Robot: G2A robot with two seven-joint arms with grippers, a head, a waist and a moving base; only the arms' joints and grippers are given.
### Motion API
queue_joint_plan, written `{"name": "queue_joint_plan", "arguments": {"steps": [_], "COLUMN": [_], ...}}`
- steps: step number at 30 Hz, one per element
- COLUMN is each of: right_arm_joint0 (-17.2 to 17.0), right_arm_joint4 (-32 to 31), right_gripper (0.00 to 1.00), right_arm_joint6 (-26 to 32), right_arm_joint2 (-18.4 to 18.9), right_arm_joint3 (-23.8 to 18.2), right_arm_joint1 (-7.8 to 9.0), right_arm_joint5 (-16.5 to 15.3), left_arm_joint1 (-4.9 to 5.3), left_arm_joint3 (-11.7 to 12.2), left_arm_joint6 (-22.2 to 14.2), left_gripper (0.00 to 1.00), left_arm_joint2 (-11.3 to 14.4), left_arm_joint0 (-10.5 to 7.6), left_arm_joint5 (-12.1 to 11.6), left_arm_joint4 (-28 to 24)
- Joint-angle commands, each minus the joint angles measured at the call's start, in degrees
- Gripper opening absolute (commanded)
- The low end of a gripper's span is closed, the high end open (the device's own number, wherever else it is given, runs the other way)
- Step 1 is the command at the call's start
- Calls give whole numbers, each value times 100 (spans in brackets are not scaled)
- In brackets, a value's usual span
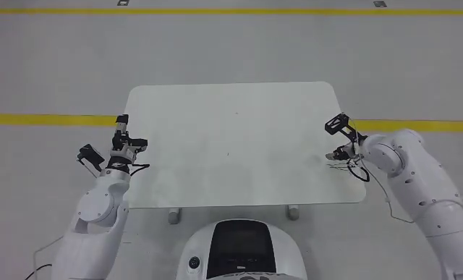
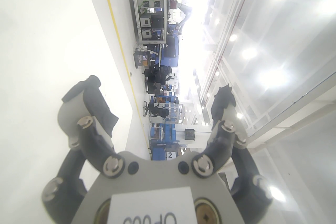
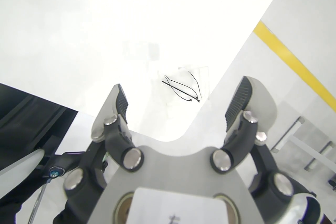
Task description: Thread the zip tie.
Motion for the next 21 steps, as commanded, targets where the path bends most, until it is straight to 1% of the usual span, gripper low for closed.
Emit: {"name": "queue_joint_plan", "arguments": {"steps": [1, 5, 7, 10, 11, 17, 19, 21], "right_arm_joint0": [-18, 31, 98, 287, 331, 331, 293, 229], "right_arm_joint4": [153, 394, 521, 829, 868, 868, 752, 643], "right_gripper": [100, 100, 100, 100, 100, 100, 100, 100], "right_arm_joint6": [142, 683, 819, 1000, 996, 996, 761, 530], "right_arm_joint2": [11, -139, -230, -434, -478, -478, -458, -411], "right_arm_joint3": [-73, -136, -41, 203, 247, 247, 222, 218], "right_arm_joint1": [79, 247, 312, 387, 398, 398, 397, 406], "right_arm_joint5": [0, 0, 0, 0, 0, 0, 86, 67], "left_arm_joint1": [0, 0, 0, 0, 0, 0, 0, 0], "left_arm_joint3": [0, 0, 0, 0, 0, 0, 0, 0], "left_arm_joint6": [0, 0, 0, 0, 0, 0, 0, 0], "left_gripper": [100, 100, 100, 100, 100, 100, 100, 100], "left_arm_joint2": [0, 0, 0, 0, 0, 0, 0, 0], "left_arm_joint0": [0, 0, 0, 0, 0, 0, 0, 0], "left_arm_joint5": [0, 0, 0, 0, 0, 0, 0, 0], "left_arm_joint4": [0, 0, 0, 0, 0, 0, 0, 0]}}
